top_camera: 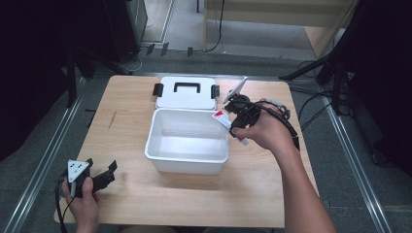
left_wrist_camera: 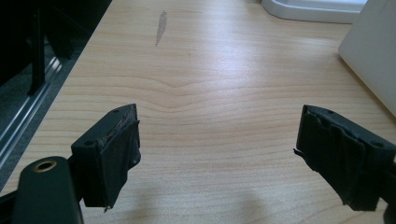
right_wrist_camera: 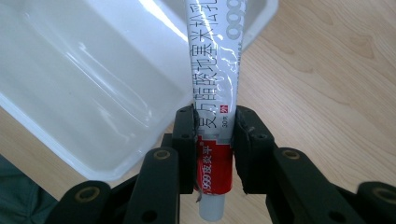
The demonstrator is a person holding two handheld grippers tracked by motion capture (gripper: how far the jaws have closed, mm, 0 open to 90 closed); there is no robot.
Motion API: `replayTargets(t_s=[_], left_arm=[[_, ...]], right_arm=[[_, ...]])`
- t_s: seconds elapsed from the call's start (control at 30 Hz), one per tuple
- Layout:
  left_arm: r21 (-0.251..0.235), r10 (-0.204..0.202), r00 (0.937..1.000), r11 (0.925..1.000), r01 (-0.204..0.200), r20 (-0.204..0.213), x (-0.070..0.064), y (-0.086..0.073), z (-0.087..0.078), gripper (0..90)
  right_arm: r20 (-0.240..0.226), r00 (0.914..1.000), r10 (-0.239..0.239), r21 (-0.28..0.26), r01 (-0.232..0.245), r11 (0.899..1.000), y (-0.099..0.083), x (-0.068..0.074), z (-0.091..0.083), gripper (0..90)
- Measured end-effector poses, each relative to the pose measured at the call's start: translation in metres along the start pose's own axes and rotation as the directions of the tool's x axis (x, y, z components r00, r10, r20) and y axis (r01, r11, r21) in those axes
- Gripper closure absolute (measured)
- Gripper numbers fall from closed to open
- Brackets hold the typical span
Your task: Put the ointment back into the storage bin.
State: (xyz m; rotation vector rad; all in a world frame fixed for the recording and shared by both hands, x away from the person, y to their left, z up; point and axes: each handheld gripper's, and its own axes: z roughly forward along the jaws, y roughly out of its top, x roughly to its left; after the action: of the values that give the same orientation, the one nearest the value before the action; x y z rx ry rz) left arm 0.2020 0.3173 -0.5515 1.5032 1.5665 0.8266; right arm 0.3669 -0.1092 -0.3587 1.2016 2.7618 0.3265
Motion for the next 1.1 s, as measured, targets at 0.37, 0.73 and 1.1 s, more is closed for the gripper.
replayTargets(t_s=[0.37,0.73,1.1], left_arm=[[0.004,0.003,1.0,1.0,-0.003,0.002,0.0,0.0,0.0,14.1],[0.006,0.004,1.0,1.0,-0.004,0.002,0.0,0.0,0.0,14.1],[0.006,0.001,1.0,1.0,-0.001,0.004,0.001,0.0,0.0,14.1]], right_arm=[[-0.039,0.9992,-0.011,-0.003,0.011,1.0,0.015,0.015,0.006,72.9],[-0.06,0.9977,-0.032,-0.008,0.032,0.999,0.032,0.028,0.011,72.9],[-0.067,0.9973,-0.03,0.014,0.031,0.999,0.048,0.032,0.036,72.9]])
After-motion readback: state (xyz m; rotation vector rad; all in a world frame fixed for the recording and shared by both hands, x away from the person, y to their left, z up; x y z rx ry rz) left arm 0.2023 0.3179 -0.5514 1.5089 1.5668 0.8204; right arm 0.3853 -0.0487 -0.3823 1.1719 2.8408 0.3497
